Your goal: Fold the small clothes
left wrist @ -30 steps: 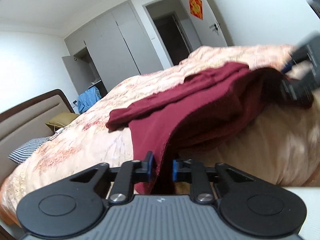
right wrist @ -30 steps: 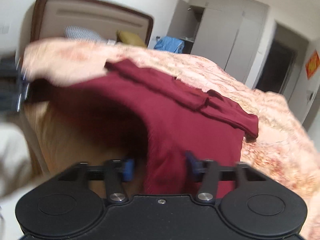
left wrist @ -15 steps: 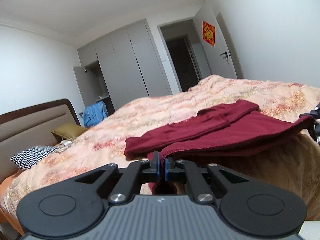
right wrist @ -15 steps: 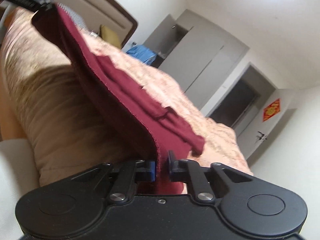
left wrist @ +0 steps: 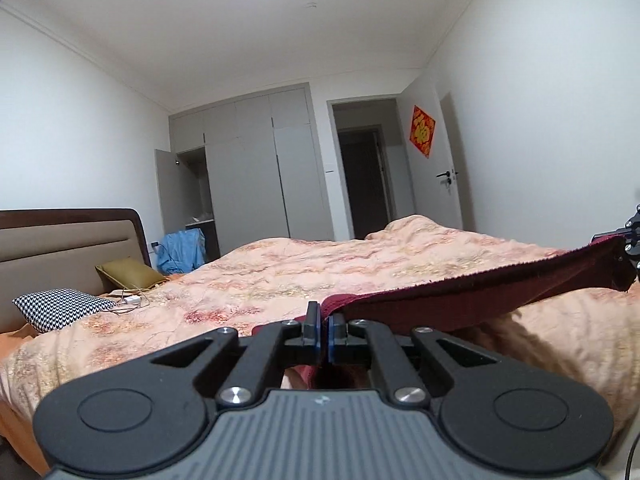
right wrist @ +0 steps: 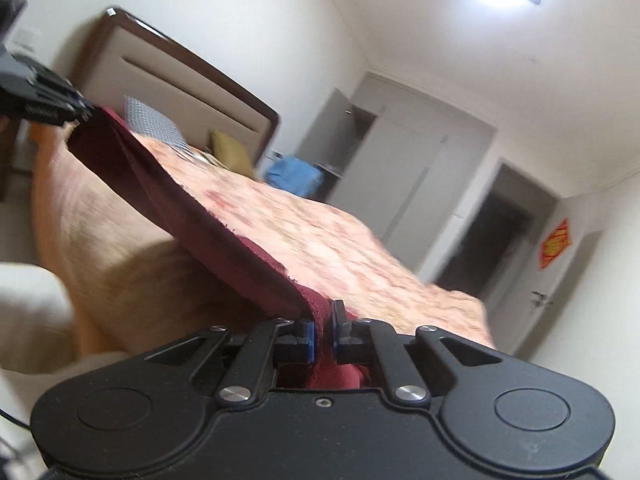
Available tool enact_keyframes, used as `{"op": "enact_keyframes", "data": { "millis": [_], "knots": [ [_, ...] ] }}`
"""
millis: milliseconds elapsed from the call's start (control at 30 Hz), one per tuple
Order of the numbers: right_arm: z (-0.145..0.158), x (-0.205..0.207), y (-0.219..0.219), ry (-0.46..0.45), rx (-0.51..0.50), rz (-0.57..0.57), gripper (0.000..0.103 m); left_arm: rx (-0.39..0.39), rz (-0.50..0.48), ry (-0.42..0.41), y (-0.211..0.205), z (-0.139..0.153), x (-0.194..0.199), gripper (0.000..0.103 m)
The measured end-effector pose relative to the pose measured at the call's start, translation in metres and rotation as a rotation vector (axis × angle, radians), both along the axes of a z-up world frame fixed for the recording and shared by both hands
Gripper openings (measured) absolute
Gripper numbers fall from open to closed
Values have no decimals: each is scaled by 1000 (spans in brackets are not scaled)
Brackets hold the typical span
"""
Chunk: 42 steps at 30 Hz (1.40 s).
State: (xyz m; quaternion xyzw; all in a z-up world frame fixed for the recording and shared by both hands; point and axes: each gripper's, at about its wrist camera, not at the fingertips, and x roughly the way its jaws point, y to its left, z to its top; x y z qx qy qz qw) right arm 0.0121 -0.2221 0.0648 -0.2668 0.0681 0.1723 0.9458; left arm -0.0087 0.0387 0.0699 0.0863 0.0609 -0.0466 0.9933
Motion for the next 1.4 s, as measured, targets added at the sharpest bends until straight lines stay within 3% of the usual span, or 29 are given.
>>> {"op": "enact_keyframes", "data": {
  "millis": [167, 333, 567, 733, 867, 1067, 1267, 1367, 1400],
  "knots": [
    [17, 0, -7, 88, 31, 68, 8, -4, -28, 64, 11, 15, -8, 3],
    [32, 44, -5, 113, 8, 79, 8, -4, -52, 111, 17, 31, 25, 3],
    [55, 155, -5, 115, -40, 87, 11, 58, -94, 168, 17, 67, 138, 4],
    [44, 253, 2, 165, -48, 55, 12, 70, -112, 263, 16, 71, 249, 4],
    [21, 326, 1, 245, -9, 17, 12, 87, -133, 336, 14, 49, 333, 4],
    [-28, 403, -7, 415, 79, 13, 14, 24, -158, 493, 25, -8, 422, 4],
    [-67, 426, -11, 459, 109, 39, 16, -26, -159, 591, 38, -59, 461, 5],
    [-77, 435, -13, 483, 132, 33, 21, -69, -160, 627, 44, -73, 468, 9],
    [-80, 437, -14, 489, 144, 32, 22, -77, -165, 632, 45, -76, 469, 15]
  ]
}}
